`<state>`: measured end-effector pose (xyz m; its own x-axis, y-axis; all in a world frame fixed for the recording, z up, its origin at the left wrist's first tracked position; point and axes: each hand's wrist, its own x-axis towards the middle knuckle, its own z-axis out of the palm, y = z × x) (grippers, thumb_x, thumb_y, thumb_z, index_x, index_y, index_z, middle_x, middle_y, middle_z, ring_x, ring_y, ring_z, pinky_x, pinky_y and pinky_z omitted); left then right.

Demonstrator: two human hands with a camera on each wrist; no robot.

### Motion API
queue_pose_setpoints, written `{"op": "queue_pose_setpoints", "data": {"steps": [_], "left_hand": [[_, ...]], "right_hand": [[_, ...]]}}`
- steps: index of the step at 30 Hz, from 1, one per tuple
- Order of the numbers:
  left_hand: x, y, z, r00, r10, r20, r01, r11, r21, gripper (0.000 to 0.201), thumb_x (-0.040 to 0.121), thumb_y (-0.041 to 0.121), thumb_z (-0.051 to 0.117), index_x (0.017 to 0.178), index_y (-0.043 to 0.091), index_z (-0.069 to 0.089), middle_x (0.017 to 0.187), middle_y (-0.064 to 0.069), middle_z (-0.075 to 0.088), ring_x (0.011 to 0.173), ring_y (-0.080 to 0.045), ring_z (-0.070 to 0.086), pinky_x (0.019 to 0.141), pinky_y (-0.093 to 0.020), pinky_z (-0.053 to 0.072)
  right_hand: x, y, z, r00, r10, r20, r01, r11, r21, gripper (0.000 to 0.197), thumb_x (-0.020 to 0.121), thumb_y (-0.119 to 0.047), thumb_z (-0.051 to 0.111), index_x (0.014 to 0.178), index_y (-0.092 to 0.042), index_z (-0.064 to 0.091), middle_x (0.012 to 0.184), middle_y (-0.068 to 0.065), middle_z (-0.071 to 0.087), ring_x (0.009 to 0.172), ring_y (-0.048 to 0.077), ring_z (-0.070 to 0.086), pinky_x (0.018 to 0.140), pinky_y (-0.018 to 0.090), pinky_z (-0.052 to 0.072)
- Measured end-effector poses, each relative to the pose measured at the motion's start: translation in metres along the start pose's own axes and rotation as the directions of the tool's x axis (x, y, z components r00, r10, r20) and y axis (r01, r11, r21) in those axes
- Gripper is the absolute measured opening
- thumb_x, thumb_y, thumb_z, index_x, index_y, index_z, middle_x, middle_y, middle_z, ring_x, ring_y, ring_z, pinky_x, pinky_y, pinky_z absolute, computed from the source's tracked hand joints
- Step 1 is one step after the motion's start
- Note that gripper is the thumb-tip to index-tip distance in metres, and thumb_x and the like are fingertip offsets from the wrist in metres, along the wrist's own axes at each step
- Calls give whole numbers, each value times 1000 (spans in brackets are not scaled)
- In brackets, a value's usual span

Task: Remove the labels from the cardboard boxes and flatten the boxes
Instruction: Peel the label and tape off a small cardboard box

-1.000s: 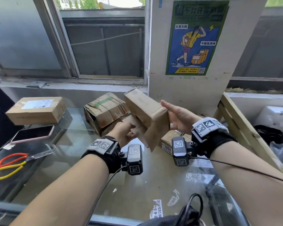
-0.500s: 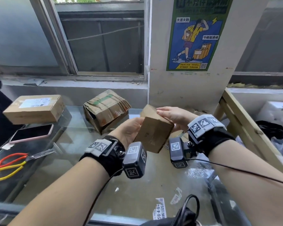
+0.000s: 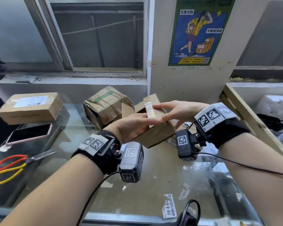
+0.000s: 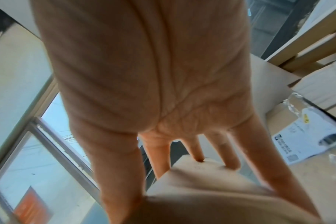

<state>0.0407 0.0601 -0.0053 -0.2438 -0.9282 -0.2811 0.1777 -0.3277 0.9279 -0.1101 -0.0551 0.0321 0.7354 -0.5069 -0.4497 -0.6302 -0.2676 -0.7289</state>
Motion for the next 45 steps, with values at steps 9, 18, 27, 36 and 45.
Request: {"op": "queue_pose_setpoints", "data": {"steps": [9, 18, 27, 36, 45], "left_hand": [[-9, 12, -10, 998, -7, -68, 65, 387, 920, 37, 82, 11, 65, 119, 15, 60, 108, -7, 67, 101, -23, 61, 89, -39, 52], [-27, 51, 9, 960, 107, -259, 180, 476, 861, 32, 82, 47, 71, 86, 16, 76, 85, 0, 74, 77, -16, 66, 74, -26, 50], [-18, 34, 42, 901, 237, -363, 108, 689, 717, 16, 83, 35, 72, 77, 20, 73, 77, 3, 71, 68, -10, 61, 67, -22, 50], [-38, 5, 51, 655, 380, -653, -175, 917, 358, 7, 91, 16, 63, 87, 12, 68, 61, 7, 70, 49, -4, 60, 48, -15, 48], [-28, -16, 46, 463, 388, -797, -94, 915, 391, 70, 81, 56, 66, 138, 23, 41, 136, -4, 50, 115, -17, 56, 89, -31, 50]], "right_hand": [[8, -3, 35, 969, -17, -246, -84, 914, -396, 52, 95, -38, 50, 144, -38, 33, 160, 2, -4, 146, 28, 8, 118, 43, 14], [-5, 7, 46, 867, -226, -443, 300, 948, 103, 47, 99, -19, 42, 52, -17, 40, 56, -2, 45, 52, 6, 36, 54, 23, 31], [-21, 34, 37, 716, 57, -695, 273, 894, 355, 53, 99, -34, 44, 57, -3, 54, 65, 12, 57, 64, 21, 46, 65, 32, 39], [-62, 93, 32, 988, 68, -137, 8, 870, 494, 51, 91, -57, 46, 98, -12, 68, 87, 9, 70, 74, 20, 66, 74, 30, 52], [-70, 86, 38, 998, -48, -36, 51, 370, 928, 48, 98, -34, 45, 74, -4, 74, 69, 10, 72, 56, 19, 69, 51, 30, 58]]}}
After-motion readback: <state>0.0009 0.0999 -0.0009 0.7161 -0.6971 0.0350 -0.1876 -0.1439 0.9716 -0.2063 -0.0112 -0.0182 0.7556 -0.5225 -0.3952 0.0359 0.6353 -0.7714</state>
